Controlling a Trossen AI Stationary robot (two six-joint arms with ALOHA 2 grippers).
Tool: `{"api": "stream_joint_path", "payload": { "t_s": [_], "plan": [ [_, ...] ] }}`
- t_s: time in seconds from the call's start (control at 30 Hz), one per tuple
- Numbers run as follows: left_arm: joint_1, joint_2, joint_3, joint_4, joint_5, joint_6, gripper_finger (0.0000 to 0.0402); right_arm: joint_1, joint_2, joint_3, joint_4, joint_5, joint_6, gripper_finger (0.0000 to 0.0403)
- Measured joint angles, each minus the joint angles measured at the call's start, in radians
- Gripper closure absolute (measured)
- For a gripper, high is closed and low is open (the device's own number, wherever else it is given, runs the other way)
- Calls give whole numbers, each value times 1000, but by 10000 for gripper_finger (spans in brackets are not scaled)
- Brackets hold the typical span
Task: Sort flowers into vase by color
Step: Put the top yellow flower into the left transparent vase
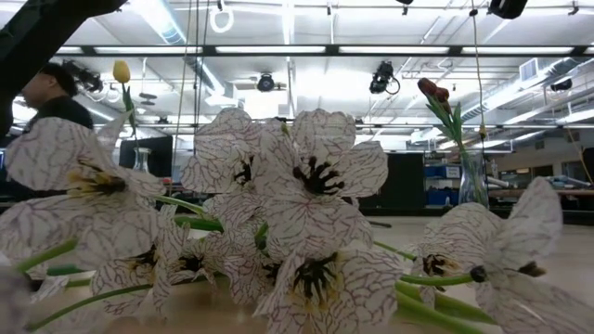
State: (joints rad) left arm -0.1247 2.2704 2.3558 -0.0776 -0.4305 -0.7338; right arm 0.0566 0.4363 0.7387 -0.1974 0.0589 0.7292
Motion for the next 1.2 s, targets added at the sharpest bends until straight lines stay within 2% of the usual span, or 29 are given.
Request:
{"api": "stream_joint_path", "payload": {
  "t_s": [0.1, 0.2, 0.3, 0.43, 0.53, 0.63, 0.77, 0.83, 0.93, 1.07, 1.2],
  "plan": [
    [0, 0, 0, 4, 15, 0, 395, 0, 0, 0, 1, -1, 0, 372],
    [0, 0, 0, 5, 29, 8, 376, 0, 0, 0, 3, -5, 0, 373],
    [1, 1, 0, -3, 87, 41, 331, 0, 0, 0, 3, -8, -1, 373],
    [1, 1, 0, -29, 200, 42, 248, 1, 0, 0, 2, -15, -15, 373],
    [0, 1, 0, -148, 281, 8, 184, 0, -3, 0, 3, -10, -24, 373],
    [0, -1, 0, -340, 392, -44, 130, 0, -13, 0, 3, -24, -39, 373],
    [-14, -3, 0, -496, 454, -50, 94, 0, -44, 0, -22, -27, -51, 373],
    [-35, -8, 0, -522, 432, -8, 92, 0, -67, 0, -49, -27, -50, 373],
    [-76, -35, 0, -614, 317, 38, 101, 0, -111, 0, -89, -27, -38, 373],
    [-116, -84, 0, -826, 36, 31, 120, 0, -171, 1, -122, -15, -26, 373],
    [-151, -149, 0, -1089, -222, -122, 132, 0, -207, 15, -168, 8, -28, 373]
  ]
}}
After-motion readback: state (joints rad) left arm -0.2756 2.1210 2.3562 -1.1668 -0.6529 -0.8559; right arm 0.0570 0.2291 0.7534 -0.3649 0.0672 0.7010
